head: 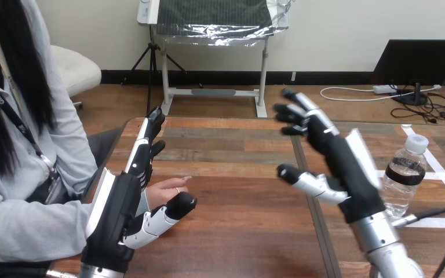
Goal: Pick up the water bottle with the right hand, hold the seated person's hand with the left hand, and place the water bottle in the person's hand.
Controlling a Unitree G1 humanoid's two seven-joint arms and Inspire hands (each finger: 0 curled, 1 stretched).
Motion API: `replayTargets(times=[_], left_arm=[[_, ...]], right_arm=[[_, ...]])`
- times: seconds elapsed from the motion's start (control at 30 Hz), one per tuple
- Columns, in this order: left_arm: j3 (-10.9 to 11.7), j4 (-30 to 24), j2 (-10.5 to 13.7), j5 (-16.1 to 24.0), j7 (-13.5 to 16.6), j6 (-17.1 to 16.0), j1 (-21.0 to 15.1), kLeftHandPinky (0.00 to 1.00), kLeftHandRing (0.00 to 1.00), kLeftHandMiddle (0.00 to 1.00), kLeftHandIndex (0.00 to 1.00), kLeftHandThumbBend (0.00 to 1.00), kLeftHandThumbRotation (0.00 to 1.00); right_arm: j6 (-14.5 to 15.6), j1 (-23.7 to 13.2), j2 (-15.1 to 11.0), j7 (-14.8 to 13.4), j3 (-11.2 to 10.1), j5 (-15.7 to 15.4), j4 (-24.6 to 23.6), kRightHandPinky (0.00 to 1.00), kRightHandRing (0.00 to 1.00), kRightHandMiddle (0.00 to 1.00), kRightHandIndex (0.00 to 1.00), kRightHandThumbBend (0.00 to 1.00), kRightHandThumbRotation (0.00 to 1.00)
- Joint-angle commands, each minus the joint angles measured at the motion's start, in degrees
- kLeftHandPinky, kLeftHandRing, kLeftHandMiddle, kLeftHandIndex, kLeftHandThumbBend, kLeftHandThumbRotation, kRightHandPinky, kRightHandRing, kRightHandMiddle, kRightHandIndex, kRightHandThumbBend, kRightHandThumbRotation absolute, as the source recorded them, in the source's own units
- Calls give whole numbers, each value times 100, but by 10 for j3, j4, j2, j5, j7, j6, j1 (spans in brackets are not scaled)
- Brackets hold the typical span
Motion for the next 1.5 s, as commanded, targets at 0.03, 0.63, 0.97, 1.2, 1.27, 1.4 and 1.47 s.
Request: replayTargets(times=[0.03,0.63,0.97,1.2,1.27,1.4,1.47], left_arm=[[2,-26,3,-7,-2,-7,-10,95,100,100,100,100,78],[1,-12,0,-19,-13,-7,-17,99,100,100,100,100,78],[2,-12,-1,-14,-9,-8,-24,99,100,100,100,100,78],[3,-14,0,-17,-11,-4,-27,99,100,100,100,100,78],[3,-14,0,-18,-11,-3,-27,98,100,100,100,100,78],[3,-12,1,-21,-13,-5,-30,98,100,100,100,100,78],[3,-14,1,-23,-14,-5,-29,98,100,100,100,100,78]], right_arm=[[-9,-42,-20,5,-28,51,-32,74,82,85,91,100,65],[16,-47,-53,31,-63,121,-85,77,84,86,92,100,57],[16,-57,-67,39,-80,142,-90,78,85,84,92,100,55],[21,-66,-68,31,-95,144,-88,78,85,84,91,100,53],[21,-69,-69,26,-100,142,-86,78,84,84,90,100,53],[20,-74,-72,21,-106,138,-83,78,84,84,90,100,52],[18,-76,-74,17,-109,135,-81,78,85,84,90,100,52]])
